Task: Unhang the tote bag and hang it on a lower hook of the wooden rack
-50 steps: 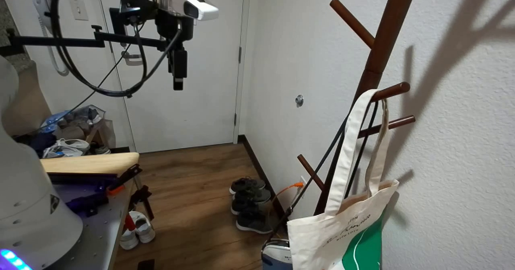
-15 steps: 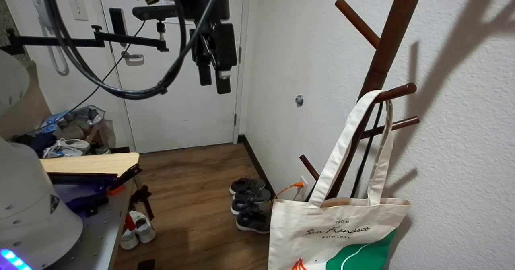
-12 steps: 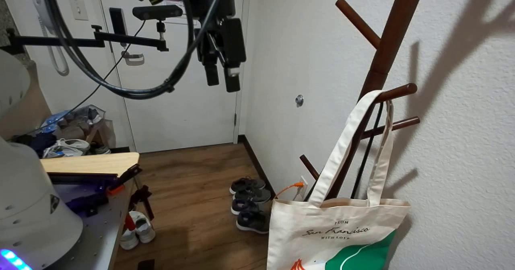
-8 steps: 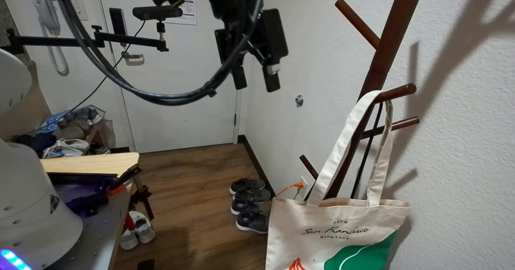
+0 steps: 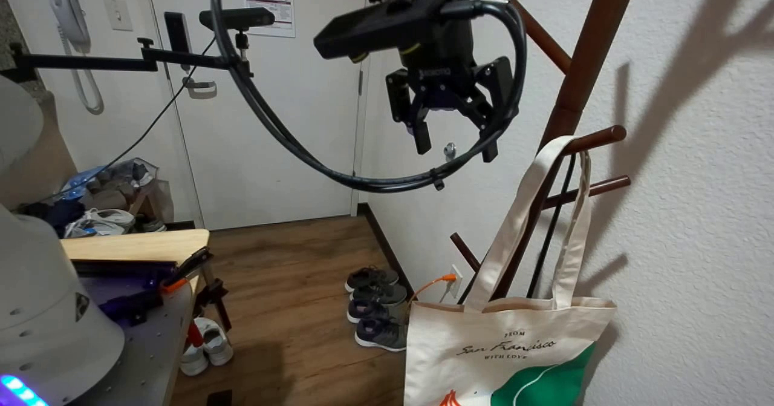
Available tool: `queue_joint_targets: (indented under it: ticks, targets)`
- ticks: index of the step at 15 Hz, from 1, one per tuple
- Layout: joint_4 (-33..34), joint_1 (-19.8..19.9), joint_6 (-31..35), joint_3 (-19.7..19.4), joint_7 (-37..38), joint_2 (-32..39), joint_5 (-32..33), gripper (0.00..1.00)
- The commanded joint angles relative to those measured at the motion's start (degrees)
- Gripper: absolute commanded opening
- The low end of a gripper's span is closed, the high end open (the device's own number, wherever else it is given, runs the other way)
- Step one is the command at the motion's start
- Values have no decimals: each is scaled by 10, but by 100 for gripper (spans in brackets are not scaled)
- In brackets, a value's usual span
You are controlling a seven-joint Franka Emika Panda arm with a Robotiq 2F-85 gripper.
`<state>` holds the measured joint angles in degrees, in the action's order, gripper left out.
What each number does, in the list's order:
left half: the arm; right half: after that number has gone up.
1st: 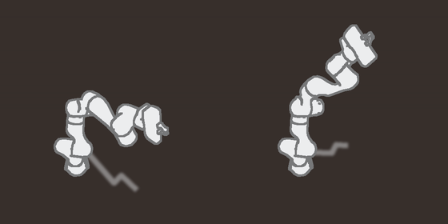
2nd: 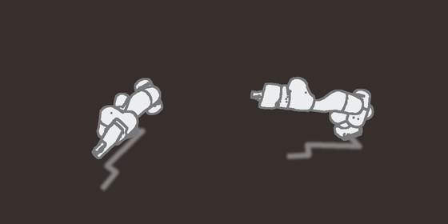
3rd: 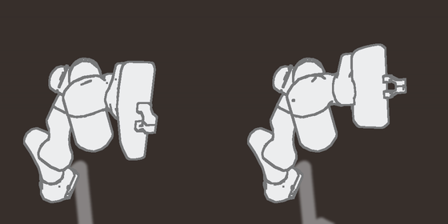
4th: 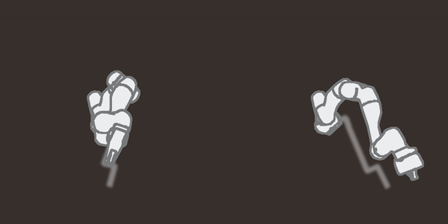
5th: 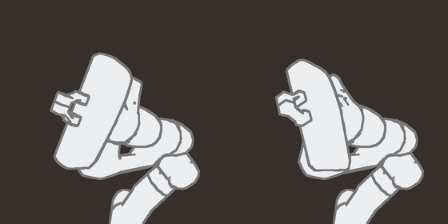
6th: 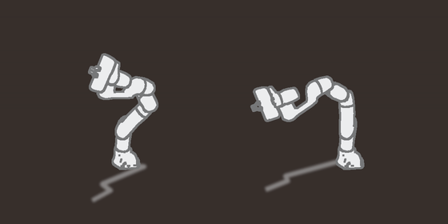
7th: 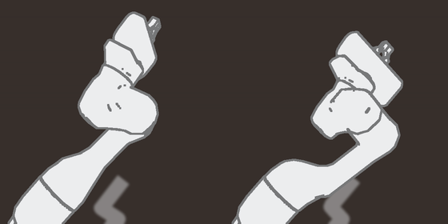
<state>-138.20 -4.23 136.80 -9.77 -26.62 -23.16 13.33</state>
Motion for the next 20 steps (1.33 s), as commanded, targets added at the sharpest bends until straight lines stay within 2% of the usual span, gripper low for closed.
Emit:
queue_joint_targets:
  ticks: [1, 3, 8, 12, 16, 20]
  targets:
    - [5, 10, 4, 12, -8, 11, -11, 100]
    - [11, 8, 5, 13, -9, 20, -12, 100]
    - [12, 20, 162, 13, 34, 61, -15, 100]
    - [18, 8, 261, 4, 32, 109, -66, 100]
    - [20, -10, 329, -11, 26, 151, -125, 100]
    - [23, -12, 375, -18, 16, 181, -132, 100]
